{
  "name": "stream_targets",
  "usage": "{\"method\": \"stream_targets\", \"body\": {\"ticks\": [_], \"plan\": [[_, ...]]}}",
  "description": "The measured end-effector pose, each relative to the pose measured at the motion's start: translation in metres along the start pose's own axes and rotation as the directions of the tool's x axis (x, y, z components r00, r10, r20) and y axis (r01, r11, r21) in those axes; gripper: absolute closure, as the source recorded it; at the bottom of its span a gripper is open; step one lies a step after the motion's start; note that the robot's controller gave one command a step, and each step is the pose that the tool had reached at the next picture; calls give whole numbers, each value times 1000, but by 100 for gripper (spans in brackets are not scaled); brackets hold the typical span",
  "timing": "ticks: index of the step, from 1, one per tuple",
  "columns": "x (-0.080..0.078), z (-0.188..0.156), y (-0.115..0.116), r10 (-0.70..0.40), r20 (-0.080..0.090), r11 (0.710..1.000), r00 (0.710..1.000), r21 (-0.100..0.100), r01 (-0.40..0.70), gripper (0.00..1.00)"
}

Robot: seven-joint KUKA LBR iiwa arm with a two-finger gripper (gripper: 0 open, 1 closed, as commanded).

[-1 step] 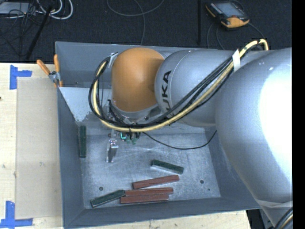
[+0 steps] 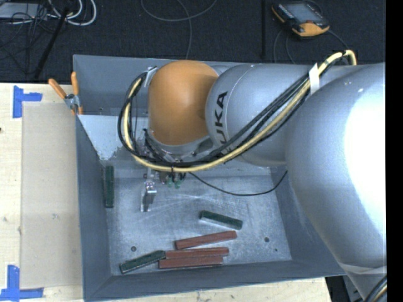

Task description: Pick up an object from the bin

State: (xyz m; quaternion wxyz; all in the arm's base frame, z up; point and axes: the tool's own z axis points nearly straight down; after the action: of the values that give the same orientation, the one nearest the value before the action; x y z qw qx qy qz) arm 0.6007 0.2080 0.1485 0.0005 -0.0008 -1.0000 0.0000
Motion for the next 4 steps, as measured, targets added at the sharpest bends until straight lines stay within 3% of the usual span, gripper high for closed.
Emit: {"method": "stream_targets", "body": {"ticks": [1, 2, 3, 4], "plan": [[53, 38, -6, -154, 1, 988, 988, 0, 154, 0], [69, 18, -18, -189, -1, 982, 982, 1, 189, 0], [94, 46, -81, -178, 0, 984, 984, 0, 178, 0], [101, 68, -85, -362, 0, 932, 932, 2, 362, 0]]}}
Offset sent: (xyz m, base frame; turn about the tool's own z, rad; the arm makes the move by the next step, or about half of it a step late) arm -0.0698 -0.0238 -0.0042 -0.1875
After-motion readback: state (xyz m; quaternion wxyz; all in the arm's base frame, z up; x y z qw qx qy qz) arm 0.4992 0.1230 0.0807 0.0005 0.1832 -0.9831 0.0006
